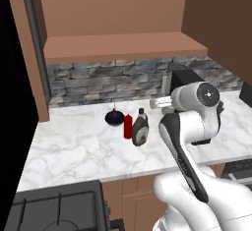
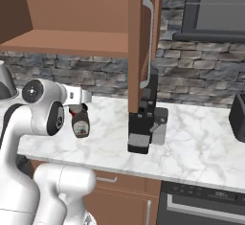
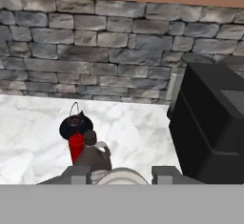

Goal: There are various items on the counter. Only move the condiments/shakers into the cabinet.

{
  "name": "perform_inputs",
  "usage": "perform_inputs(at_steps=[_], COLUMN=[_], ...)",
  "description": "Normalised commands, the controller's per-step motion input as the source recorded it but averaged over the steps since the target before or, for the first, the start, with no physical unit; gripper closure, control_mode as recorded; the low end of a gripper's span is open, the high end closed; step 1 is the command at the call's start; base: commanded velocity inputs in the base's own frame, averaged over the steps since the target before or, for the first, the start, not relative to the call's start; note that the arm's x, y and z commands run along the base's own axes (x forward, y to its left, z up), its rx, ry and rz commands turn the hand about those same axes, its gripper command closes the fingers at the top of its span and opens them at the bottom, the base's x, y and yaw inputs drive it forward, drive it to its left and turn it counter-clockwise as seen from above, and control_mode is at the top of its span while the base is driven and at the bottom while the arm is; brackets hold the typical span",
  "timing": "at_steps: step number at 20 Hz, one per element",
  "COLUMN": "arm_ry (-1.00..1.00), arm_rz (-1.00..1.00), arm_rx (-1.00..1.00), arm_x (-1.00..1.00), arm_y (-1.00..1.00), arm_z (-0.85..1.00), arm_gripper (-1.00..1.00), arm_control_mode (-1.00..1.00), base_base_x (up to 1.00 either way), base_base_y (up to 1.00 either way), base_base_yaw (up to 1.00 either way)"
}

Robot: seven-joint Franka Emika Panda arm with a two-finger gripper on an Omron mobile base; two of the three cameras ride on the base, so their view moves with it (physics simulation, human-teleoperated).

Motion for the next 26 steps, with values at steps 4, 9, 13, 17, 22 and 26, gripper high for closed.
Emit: perform_inputs(at_steps=[4,9,13,17,22,26], arm_ry=[0.0,0.0,0.0,0.0,0.03,-0.02], arm_rz=[0.04,0.07,0.03,-0.01,0.0,-0.03], arm_rx=[0.01,0.0,0.0,0.0,0.0,0.01], arm_x=[0.0,0.0,0.07,0.26,0.12,0.0], arm_y=[-0.22,-0.04,0.0,0.0,0.0,0.0], arm_z=[1.0,1.0,1.0,0.42,0.09,0.36], arm_gripper=[1.0,1.0,1.0,1.0,1.0,1.0], arm_control_mode=[-1.0,-1.0,-1.0,-1.0,-1.0,-1.0], base_base_x=[0.0,0.0,0.0,0.0,0.0,0.0], base_base_y=[0.0,0.0,0.0,0.0,0.0,0.0], base_base_yaw=[0.0,0.0,0.0,0.0,0.0,0.0])
